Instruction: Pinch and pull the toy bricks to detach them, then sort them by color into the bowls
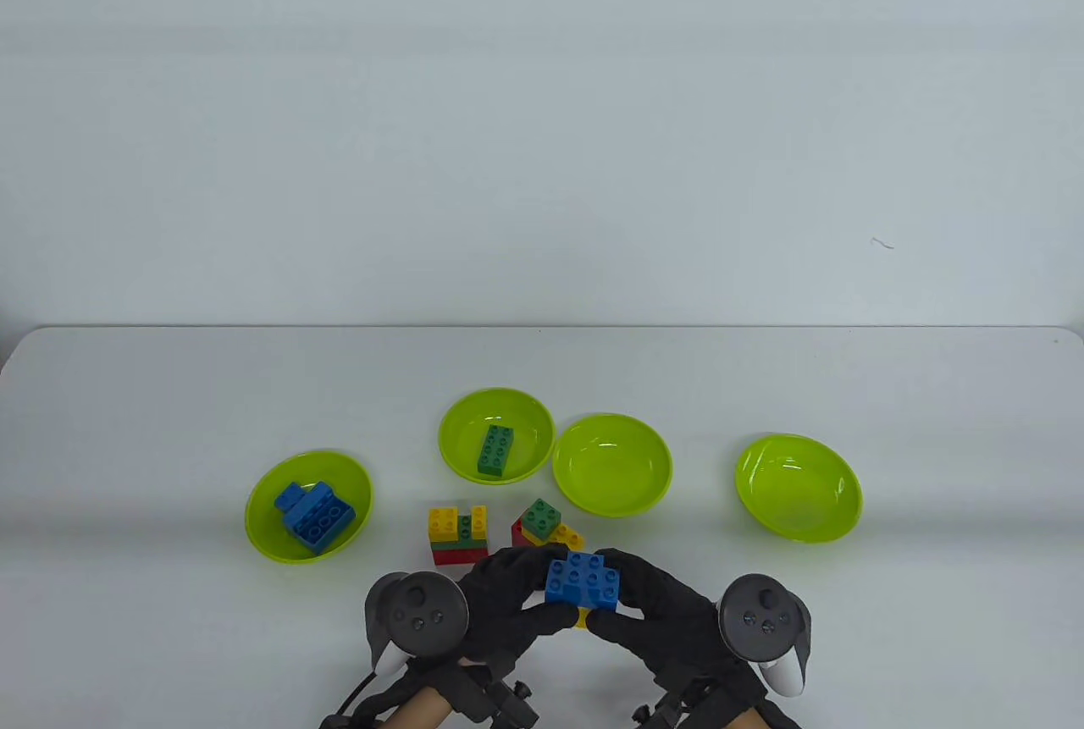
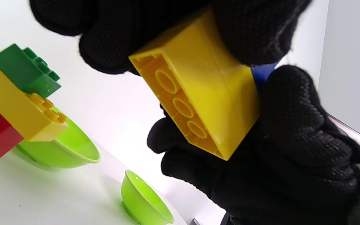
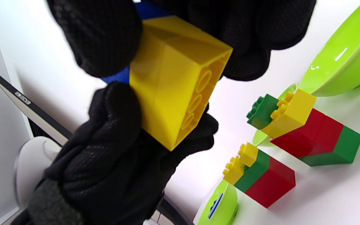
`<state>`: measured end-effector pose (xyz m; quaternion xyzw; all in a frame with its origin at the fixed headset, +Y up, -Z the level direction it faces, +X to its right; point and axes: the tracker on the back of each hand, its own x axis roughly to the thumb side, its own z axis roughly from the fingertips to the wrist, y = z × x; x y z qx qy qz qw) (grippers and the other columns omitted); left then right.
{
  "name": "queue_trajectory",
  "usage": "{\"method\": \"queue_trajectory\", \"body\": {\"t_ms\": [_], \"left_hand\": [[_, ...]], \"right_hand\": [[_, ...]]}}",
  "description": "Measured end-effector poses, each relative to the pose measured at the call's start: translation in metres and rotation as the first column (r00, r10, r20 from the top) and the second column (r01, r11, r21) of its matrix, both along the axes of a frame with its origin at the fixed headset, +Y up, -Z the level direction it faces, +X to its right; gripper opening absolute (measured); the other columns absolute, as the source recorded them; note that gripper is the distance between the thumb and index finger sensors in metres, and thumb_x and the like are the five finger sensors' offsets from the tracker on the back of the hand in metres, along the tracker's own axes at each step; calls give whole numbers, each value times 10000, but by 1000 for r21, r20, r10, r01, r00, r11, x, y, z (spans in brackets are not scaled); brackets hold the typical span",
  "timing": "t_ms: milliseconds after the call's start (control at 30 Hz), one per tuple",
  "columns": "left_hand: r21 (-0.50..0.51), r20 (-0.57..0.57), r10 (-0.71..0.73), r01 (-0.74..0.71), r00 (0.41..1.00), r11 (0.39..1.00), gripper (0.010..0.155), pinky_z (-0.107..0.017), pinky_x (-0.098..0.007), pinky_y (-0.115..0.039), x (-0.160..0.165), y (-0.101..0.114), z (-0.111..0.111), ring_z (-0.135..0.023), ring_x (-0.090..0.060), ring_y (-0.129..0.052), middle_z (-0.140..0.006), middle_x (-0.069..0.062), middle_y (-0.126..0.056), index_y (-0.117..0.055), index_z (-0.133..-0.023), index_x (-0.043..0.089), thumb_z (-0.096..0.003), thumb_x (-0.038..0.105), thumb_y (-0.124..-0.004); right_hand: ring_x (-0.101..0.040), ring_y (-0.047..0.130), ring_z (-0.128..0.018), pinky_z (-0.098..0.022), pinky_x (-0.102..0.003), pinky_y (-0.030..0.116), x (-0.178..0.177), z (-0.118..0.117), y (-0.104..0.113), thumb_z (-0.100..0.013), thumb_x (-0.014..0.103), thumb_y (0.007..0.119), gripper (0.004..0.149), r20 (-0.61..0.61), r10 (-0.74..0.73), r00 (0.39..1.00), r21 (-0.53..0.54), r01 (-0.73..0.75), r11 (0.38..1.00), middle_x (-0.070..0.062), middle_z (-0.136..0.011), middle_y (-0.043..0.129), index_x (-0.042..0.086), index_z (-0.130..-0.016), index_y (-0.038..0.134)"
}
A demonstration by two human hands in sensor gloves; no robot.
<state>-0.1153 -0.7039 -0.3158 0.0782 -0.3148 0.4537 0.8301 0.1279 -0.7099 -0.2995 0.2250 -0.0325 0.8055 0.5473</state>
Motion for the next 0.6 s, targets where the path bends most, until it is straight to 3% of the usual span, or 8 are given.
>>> {"method": "queue_trajectory", "body": {"t_ms": [167, 367, 600], "left_hand": [[-19, 33, 2, -1, 999, 1000, 665, -628, -596, -645, 1, 2, -1, -755, -393, -864, -868, -260, -828, -703, -954, 10, -450, 434, -796], [9, 66, 58, -59, 996, 998, 794, -674, -619, -575, 2, 15, 2, -861, -445, -771, -973, -297, -713, -593, -1028, -10, -458, 513, -772], [81, 59, 24, -29, 998, 996, 687, -646, -596, -630, 8, 23, 9, -789, -406, -843, -902, -269, -799, -681, -977, 15, -472, 473, -763]], "right_hand": [[-382, 882, -776, -640, -534, 678, 2, 1, 1, -458, 429, 813, 617, 41, 31, 999, 45, -33, 998, -148, -908, 850, 105, -972, 700], [-396, 875, -781, -639, -543, 672, -2, 1, -2, -452, 407, 819, 614, 21, 45, 999, 33, -46, 998, -160, -912, 849, 95, -969, 708], [-400, 872, -784, -640, -547, 669, -7, 2, -4, -446, 401, 823, 613, -3, 55, 998, 27, -55, 998, -160, -913, 848, 99, -967, 710]]}}
